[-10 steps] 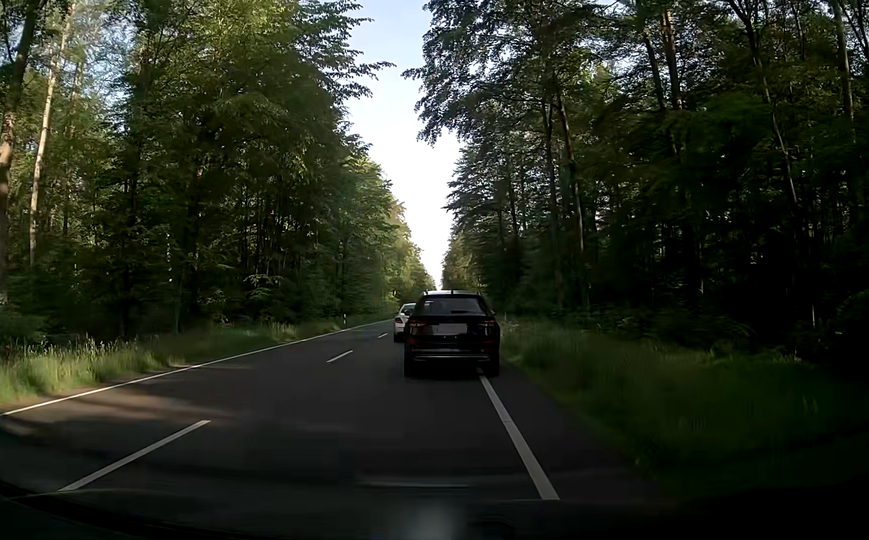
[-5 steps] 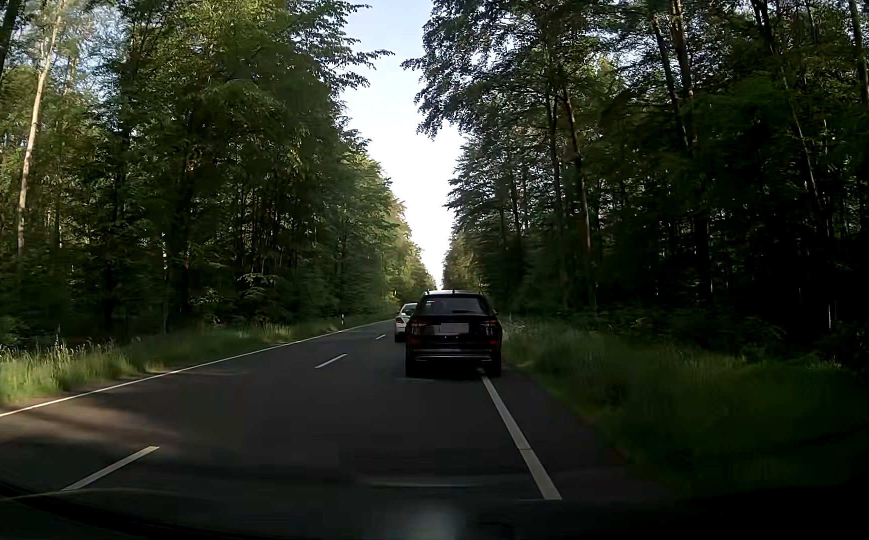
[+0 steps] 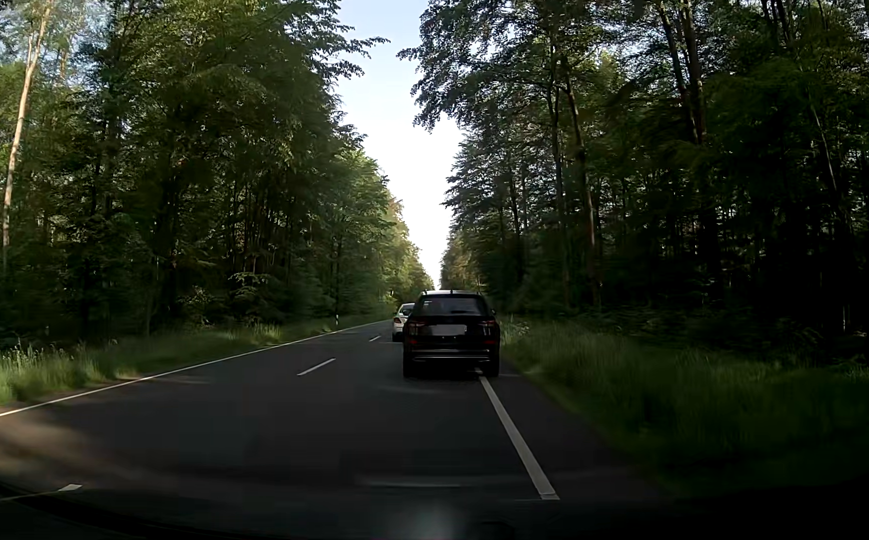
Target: Follow the waypoints while adhering to traffic rules and regulations
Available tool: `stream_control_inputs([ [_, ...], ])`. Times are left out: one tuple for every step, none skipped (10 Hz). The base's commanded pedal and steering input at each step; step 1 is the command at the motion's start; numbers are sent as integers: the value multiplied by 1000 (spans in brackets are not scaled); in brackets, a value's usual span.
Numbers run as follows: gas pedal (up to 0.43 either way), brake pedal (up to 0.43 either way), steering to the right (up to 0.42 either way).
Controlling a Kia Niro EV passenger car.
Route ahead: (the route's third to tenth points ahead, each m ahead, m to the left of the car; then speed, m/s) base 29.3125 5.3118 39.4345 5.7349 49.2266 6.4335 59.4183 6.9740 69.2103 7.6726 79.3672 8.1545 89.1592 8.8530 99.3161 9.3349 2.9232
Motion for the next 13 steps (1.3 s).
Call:
stream_control_inputs([
  [0,0,10],
  [0,0,9],
  [0,0,9],
  [0,0,9],
  [0,0,8],
  [0,0,7],
  [0,0,6],
  [0,0,6],
  [0,0,6],
  [0,0,5],
  [0,0,4],
  [0,0,3],
  [0,0,0],
])
